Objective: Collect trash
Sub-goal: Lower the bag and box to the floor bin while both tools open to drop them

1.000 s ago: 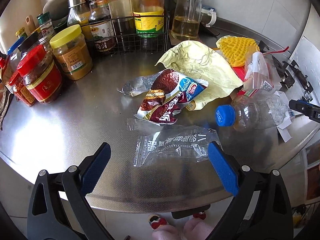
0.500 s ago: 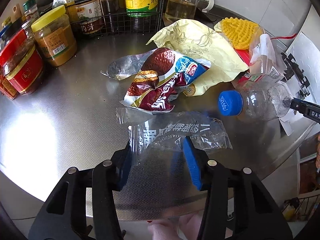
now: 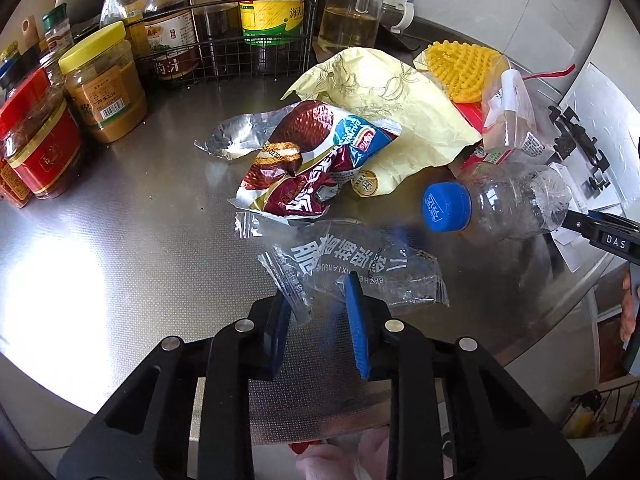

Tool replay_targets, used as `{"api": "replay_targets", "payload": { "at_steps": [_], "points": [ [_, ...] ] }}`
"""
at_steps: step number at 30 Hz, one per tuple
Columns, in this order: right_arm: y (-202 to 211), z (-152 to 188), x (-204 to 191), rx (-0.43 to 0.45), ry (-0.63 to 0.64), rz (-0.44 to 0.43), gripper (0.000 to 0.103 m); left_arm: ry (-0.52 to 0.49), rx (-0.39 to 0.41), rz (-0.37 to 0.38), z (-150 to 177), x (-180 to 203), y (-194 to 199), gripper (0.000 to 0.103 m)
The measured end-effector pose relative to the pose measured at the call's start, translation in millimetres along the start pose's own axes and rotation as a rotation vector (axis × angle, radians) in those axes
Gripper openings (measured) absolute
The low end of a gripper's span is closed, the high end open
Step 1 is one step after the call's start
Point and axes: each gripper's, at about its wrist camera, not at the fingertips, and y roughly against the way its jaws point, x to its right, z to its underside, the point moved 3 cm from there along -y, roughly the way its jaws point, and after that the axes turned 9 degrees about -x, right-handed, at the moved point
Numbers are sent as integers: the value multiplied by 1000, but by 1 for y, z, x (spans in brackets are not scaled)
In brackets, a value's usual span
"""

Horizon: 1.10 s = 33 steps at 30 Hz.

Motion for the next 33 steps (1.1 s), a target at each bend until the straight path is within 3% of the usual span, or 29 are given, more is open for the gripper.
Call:
{"api": "replay_targets", "payload": {
  "at_steps": [3,5,12,17,21,27,33],
  "points": [
    [10,7,2,16,-10,1,45,11,8,20,2,0,3,19],
    [19,12,5,28,-18,8,45,10,12,26,4,1,6,5],
    [46,35,12,69,-73,26,45,-23,36,43,19,4,23,5],
    [74,75,2,97,-87,2,45,-58,53,80,36,9,46,5],
    [85,119,-14,83,-83,-76,45,-106,58,117,63,24,67,5],
    [60,172,-39,-24,-6,-134,45,-111,-4,172,110,46,69,5],
    [-4,205,-41,-128,34,-158,45,-44,-123,169,149,65,20,5]
  ]
}}
